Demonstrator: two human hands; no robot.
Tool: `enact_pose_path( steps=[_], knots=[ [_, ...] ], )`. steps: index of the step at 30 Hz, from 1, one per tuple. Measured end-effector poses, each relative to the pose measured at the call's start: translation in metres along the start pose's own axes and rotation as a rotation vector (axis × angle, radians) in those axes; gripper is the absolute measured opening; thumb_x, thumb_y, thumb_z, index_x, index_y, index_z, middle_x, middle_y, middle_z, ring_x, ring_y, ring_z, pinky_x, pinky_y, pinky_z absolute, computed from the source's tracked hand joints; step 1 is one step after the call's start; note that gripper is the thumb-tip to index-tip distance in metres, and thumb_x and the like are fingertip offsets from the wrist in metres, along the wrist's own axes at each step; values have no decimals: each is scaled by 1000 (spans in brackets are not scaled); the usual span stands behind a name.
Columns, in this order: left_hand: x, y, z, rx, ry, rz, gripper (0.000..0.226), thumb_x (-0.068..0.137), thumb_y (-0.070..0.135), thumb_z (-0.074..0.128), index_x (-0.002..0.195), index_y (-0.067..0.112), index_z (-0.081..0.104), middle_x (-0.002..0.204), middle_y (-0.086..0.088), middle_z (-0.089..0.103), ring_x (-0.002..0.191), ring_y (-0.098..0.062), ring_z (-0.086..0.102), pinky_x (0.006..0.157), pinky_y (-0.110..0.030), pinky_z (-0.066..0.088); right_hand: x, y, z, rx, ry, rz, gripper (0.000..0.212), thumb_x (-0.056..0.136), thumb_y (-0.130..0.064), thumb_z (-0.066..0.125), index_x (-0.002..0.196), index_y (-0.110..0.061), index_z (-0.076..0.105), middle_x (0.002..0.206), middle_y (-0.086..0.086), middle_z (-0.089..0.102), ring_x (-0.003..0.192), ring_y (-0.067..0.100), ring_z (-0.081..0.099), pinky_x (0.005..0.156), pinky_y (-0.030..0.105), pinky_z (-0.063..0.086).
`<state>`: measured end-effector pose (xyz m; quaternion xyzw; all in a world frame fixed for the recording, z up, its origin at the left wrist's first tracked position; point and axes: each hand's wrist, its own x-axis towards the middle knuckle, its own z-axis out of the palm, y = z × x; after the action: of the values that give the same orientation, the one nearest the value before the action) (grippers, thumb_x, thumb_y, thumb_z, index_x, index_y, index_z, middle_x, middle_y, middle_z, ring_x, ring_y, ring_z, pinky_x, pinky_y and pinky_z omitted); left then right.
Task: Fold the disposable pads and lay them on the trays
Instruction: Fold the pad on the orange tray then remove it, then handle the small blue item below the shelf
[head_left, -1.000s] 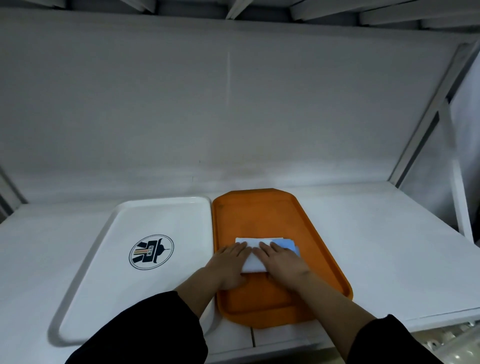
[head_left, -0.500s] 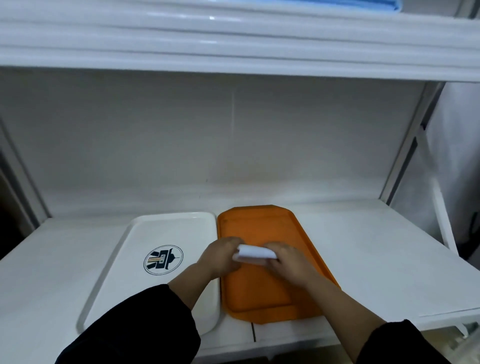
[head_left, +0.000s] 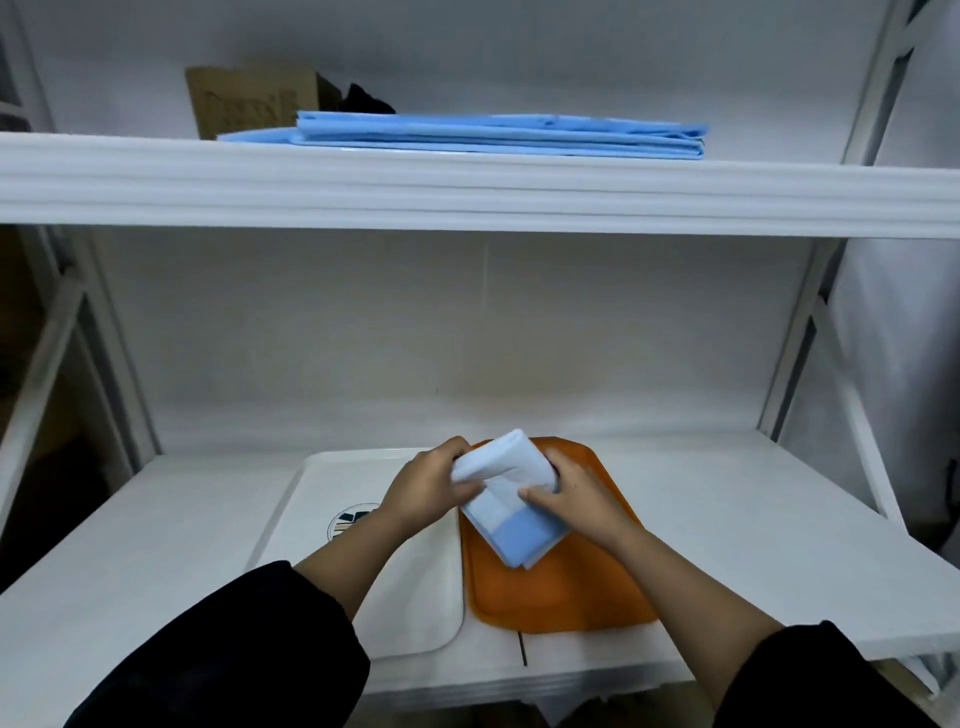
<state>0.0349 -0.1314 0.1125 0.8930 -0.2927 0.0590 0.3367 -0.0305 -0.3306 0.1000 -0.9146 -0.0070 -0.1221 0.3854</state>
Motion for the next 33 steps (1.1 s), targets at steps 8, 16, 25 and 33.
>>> enact_pose_path(
  steps=[8,16,25,33],
  knots=[
    [-41,15,-32,77,70,60,17,84,27,66,91,23,51,89,6,58,80,-15,52,59,-24,35,-27,-45,3,-13,79,-113,45,80,-32,73,114,-28,44,106,-6,62,94,13,60,77,31,52],
    [-106,-1,-38,150,52,-25,21,83,33,62,92,28,43,87,3,63,82,-25,58,68,-38,48,-63,-62,28,-166,7,-242,34,79,-37,72,106,-27,55,96,-14,61,84,8,56,67,28,45],
    [-166,-21,-18,208,-10,23,22,85,34,63,99,21,51,86,1,65,78,-22,58,67,-35,45,-107,-57,65,-271,-182,-216,27,82,-40,67,102,-30,50,95,-10,62,83,10,58,66,32,48],
    [-204,-49,36,254,-77,5,24,88,36,57,100,17,49,91,-3,66,85,-26,60,59,-31,31,-143,-21,117,-388,-290,-181,32,84,-36,62,115,-29,57,112,-3,65,101,20,60,67,29,37]
  ],
)
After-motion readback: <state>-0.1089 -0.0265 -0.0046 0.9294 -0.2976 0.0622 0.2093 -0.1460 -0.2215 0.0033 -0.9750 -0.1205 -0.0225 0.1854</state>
